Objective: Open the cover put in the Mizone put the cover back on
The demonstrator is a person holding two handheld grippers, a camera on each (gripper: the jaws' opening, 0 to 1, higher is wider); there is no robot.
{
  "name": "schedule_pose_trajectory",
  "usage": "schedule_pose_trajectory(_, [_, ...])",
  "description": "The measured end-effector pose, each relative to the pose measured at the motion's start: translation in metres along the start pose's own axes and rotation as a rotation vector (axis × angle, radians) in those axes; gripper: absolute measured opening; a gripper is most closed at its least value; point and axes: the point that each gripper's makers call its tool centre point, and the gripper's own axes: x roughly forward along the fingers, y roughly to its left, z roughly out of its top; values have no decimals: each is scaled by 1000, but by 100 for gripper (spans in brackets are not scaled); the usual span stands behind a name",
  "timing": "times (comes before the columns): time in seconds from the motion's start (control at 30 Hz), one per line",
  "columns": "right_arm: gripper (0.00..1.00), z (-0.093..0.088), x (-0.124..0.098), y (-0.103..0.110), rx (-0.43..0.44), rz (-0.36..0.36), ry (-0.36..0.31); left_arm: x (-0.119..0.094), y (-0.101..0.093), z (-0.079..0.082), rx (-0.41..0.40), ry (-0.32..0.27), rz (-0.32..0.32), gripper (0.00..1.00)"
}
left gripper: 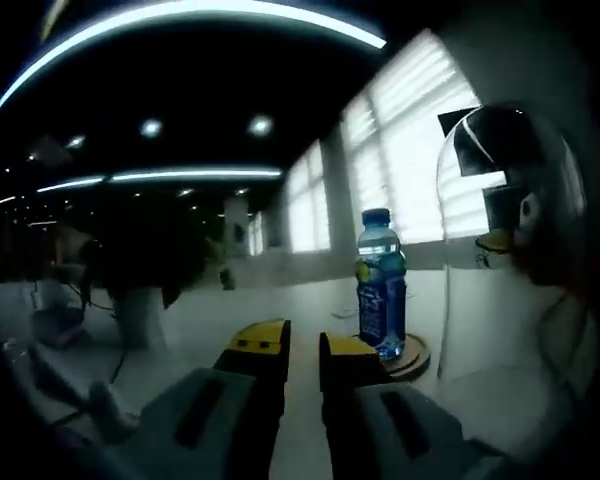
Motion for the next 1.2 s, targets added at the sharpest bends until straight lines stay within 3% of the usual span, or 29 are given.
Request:
schedule_pose_trajectory(0.17, [0,5,-6,-8,20,-32,-25,1,-6,-17,-4,66,-27,4])
schedule_pose_trajectory(0.27, [0,4,-8,-12,13,-50,-22,2,-10,-19,-110,54,-51,1])
schedule_pose_trajectory(0.37, [0,1,-11,-15,9,-60,-20,3,-10,-16,-64,45,-50,1])
schedule_pose_trajectory(0.47, [0,-2,-13,-14,14,-60,-22,6,-6,-20,-77,57,-41,1])
schedule_pose_trajectory(0.57, [0,-5,-15,-15,2,-58,-11,8,4,-26,20,94,23,1])
schedule_pose_trajectory(1.07, [0,-14,-15,-16,-69,-71,66,9,4,-23,-62,79,-1,0])
schedule_pose_trajectory(1.2, [0,-19,-11,-11,-83,-63,83,9,-1,-20,-88,70,-33,0])
